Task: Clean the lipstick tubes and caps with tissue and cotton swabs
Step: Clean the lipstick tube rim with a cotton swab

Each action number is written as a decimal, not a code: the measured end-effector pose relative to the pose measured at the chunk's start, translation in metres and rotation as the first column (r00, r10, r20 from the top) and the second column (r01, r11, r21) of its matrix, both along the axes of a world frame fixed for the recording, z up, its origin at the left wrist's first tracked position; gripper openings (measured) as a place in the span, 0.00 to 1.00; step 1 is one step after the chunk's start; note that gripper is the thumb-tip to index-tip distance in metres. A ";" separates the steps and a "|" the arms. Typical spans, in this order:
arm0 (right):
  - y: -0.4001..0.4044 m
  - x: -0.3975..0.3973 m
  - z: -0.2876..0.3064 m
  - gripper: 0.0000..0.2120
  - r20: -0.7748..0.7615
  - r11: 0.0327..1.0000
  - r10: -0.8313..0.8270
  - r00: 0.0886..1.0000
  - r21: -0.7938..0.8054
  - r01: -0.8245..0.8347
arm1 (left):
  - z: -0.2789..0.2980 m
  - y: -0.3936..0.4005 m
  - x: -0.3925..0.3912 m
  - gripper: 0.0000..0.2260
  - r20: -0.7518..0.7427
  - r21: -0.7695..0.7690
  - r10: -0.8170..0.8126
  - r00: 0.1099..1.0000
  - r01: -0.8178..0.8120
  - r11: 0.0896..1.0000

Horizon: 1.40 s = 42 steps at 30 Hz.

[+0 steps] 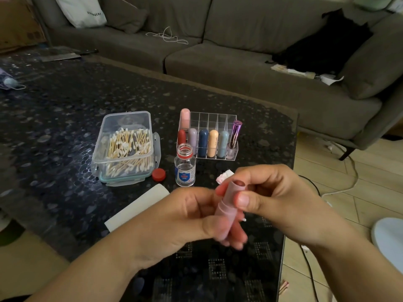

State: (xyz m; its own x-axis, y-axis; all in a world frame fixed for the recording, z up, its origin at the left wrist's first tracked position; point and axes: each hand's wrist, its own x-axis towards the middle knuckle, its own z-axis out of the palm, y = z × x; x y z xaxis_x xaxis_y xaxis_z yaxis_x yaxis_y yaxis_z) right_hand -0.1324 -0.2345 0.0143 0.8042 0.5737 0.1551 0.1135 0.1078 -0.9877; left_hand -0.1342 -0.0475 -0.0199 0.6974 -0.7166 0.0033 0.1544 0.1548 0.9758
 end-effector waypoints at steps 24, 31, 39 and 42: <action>0.013 0.024 -0.025 0.11 0.270 0.663 -0.381 0.884 -0.586 0.465 | 0.002 0.029 0.008 0.05 0.264 0.218 0.601 0.755 -0.653 0.725; 0.039 0.035 -0.064 0.17 0.541 0.467 0.056 0.839 -0.757 0.457 | -0.001 0.038 0.009 0.09 0.317 0.234 0.630 0.709 -0.702 0.673; 0.042 0.044 -0.062 0.11 0.571 0.526 0.028 0.820 -0.706 0.474 | 0.000 0.038 0.012 0.08 0.285 0.240 0.626 0.726 -0.686 0.687; 0.028 0.037 -0.036 0.08 0.476 0.680 -0.349 0.807 -0.464 0.568 | -0.001 0.035 0.013 0.08 0.265 0.259 0.608 0.748 -0.663 0.703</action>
